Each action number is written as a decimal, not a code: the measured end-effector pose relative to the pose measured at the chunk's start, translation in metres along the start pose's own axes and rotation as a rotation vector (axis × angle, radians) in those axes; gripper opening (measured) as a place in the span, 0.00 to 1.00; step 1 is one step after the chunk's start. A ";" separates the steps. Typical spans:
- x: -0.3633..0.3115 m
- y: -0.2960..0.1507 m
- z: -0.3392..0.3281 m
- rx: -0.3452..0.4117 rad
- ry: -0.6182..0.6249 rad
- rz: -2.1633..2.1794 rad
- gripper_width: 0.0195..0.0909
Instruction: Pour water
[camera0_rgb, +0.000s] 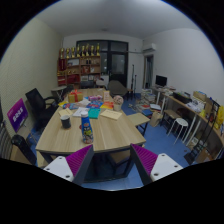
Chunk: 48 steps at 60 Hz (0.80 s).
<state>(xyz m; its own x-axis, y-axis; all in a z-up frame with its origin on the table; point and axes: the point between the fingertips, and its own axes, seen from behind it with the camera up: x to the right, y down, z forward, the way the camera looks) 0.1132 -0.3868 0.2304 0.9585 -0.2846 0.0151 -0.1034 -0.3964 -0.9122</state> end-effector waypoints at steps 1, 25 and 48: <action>0.001 0.000 0.000 0.001 0.003 0.001 0.89; -0.038 -0.013 0.002 0.099 0.019 -0.019 0.89; -0.145 0.002 0.203 0.176 -0.162 -0.017 0.89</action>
<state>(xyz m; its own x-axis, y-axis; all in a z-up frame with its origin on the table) 0.0284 -0.1694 0.1428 0.9913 -0.1300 -0.0215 -0.0521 -0.2373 -0.9700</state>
